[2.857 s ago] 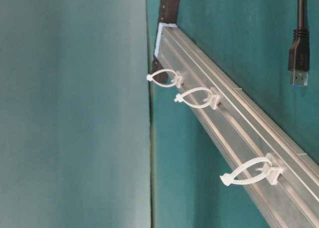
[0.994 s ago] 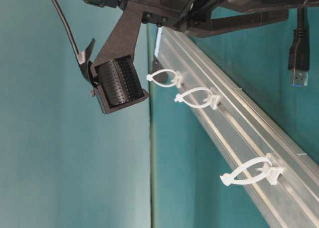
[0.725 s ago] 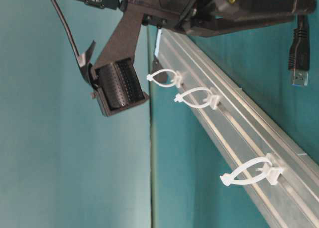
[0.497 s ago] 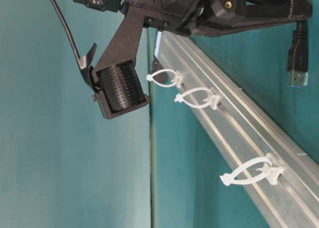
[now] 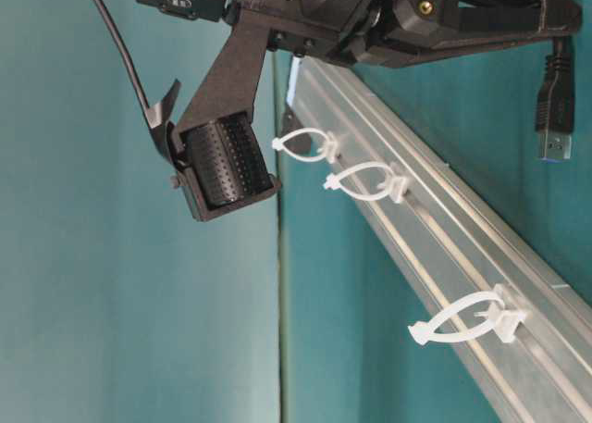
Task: Pass the USB cable through three rings with both arms.
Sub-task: 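Lift the cable with the right gripper and carry it toward the hub end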
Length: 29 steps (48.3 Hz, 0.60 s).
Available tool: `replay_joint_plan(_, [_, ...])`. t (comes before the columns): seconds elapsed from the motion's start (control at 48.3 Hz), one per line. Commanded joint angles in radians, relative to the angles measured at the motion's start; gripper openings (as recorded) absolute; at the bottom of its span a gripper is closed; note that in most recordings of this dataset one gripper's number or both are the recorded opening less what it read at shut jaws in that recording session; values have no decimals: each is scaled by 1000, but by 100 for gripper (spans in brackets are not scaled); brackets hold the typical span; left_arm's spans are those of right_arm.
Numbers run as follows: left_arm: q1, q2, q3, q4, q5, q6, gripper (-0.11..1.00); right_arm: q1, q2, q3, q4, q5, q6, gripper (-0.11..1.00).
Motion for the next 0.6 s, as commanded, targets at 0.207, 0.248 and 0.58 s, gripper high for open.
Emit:
replay_joint_plan(0.207, [-2,-2,-12,3,11,-6,-1,-25,-112,-34,8,114,-55,10])
replay_joint_plan(0.248, [-3,-2,-12,3,12,-8,-1,-35,-133,-43,8,144,-75,10])
replay_joint_plan(0.58, [-2,-5,-14,3,12,-21,-1,-147,-285,-126,8,408,-213,10])
